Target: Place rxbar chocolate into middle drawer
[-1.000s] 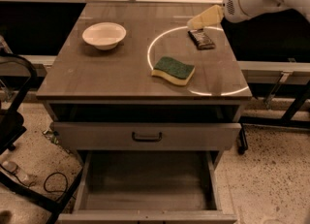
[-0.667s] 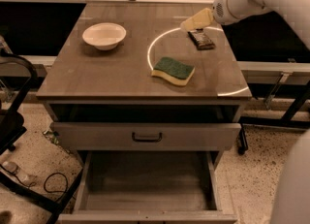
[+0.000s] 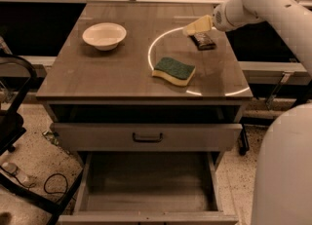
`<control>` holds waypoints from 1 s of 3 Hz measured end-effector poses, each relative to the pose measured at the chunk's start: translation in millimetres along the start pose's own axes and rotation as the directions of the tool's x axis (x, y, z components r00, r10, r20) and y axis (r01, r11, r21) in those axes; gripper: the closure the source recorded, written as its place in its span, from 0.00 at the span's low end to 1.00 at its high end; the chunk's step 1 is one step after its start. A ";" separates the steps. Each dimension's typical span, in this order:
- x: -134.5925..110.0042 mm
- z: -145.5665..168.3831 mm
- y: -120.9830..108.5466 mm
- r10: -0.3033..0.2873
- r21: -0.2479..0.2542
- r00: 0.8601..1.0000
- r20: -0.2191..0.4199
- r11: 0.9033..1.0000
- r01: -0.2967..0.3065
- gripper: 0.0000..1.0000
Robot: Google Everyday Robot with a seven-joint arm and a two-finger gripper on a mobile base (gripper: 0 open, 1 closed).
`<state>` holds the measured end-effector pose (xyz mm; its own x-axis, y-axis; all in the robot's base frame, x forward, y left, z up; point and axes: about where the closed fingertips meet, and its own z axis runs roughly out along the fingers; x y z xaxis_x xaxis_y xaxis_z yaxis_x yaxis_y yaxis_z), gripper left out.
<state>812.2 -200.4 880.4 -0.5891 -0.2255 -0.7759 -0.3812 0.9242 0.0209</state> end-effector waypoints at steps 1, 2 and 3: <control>7.0 23.6 -10.6 0.007 -0.012 1.000 -0.008 1.000 -0.008 0.03; 12.3 35.9 -13.7 0.003 -0.022 1.000 -0.017 1.000 -0.004 0.26; 20.8 47.5 -10.3 -0.013 -0.034 0.999 -0.037 0.999 0.011 0.49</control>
Offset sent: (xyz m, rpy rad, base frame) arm 0.0322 -0.0107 -0.0390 0.0086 0.0232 0.0217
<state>837.7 -200.0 834.2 -0.6099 -0.2482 -0.7526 -0.4121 0.9105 0.0337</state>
